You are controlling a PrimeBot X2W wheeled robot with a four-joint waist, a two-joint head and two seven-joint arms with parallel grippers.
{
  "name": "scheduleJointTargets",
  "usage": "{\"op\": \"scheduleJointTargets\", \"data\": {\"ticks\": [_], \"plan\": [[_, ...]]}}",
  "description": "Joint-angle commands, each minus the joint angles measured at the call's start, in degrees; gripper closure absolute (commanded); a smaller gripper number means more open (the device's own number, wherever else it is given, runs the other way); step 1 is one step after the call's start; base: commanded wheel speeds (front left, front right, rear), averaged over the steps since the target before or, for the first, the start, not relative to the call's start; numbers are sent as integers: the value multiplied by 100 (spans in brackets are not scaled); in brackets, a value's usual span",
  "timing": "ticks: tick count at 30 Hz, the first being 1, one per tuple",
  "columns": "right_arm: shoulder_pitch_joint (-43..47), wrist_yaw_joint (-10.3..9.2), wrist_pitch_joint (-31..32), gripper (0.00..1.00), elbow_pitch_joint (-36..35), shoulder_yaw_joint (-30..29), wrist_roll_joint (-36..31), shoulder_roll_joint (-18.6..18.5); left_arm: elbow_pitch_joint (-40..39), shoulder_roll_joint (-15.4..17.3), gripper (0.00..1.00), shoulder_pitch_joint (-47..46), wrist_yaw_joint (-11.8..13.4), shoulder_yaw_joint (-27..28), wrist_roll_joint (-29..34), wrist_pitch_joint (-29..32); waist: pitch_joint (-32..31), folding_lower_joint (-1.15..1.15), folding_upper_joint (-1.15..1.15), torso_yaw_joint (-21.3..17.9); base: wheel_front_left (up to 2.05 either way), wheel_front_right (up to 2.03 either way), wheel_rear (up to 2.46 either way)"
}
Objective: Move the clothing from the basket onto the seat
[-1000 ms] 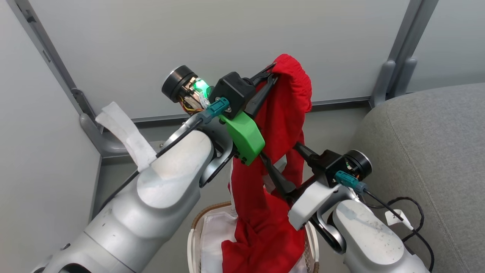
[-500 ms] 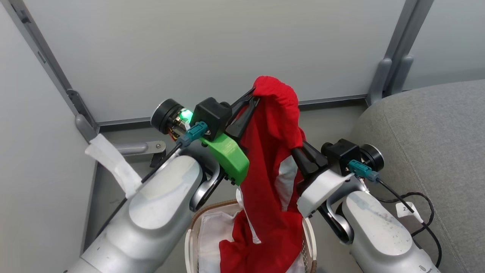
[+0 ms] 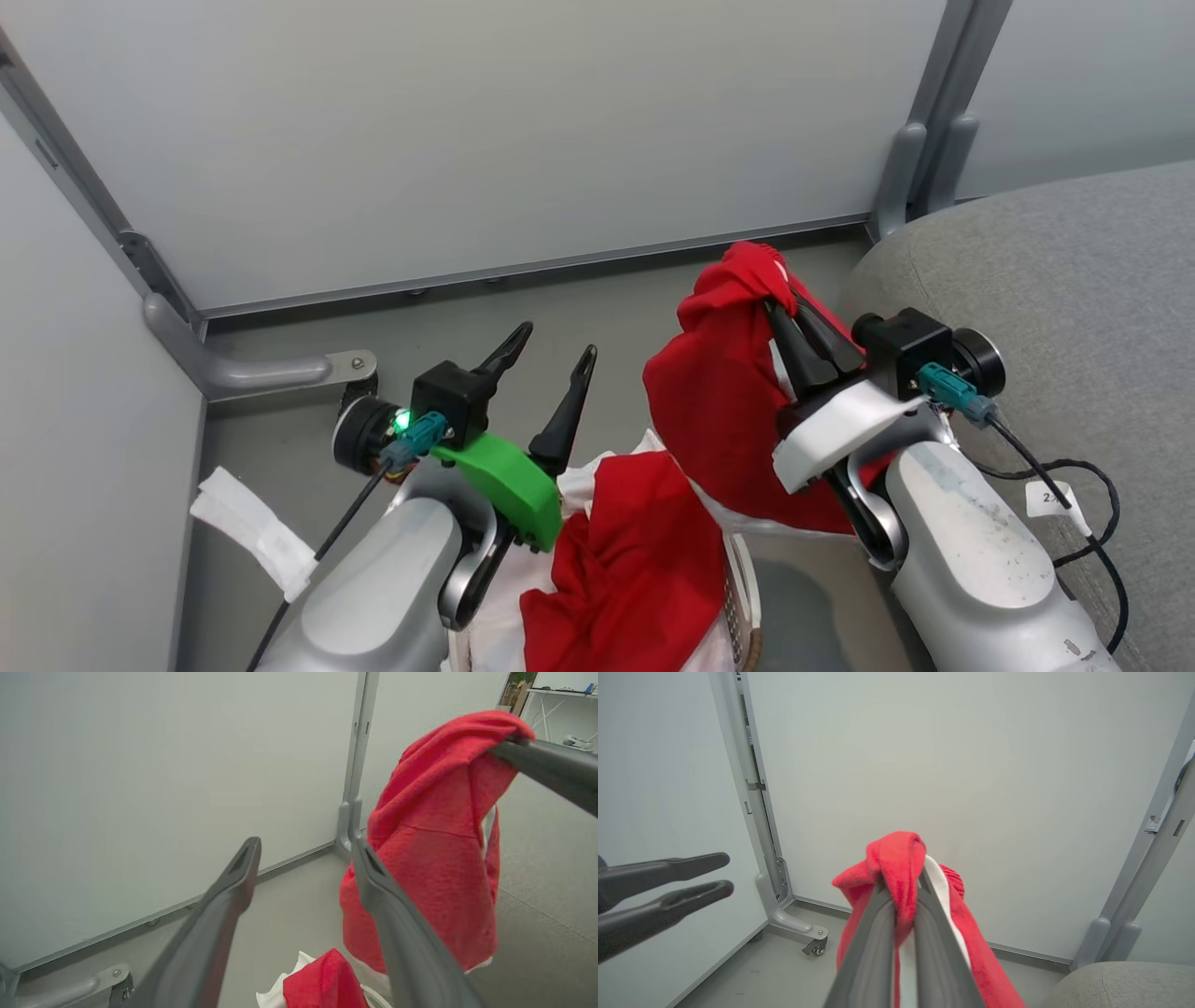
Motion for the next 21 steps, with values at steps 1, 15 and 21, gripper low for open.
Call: {"op": "scheduleJointTargets", "data": {"ticks": [1,15,21], "plan": [[30,0,-14,100,-47,-29,-51,-20,38,24,0,146,58,65,27,-47,24,0,0,-62,0,0,0],[59,-1,-14,100,-95,-383,-266,-22,-290,-121,0,1136,13,1060,701,-45,175,0,0,-776,0,0,0],[-84,-1,-14,100,-174,-568,-465,-21,-362,-257,0,1227,-70,1245,957,-46,379,0,0,-1335,0,0,0]]}}
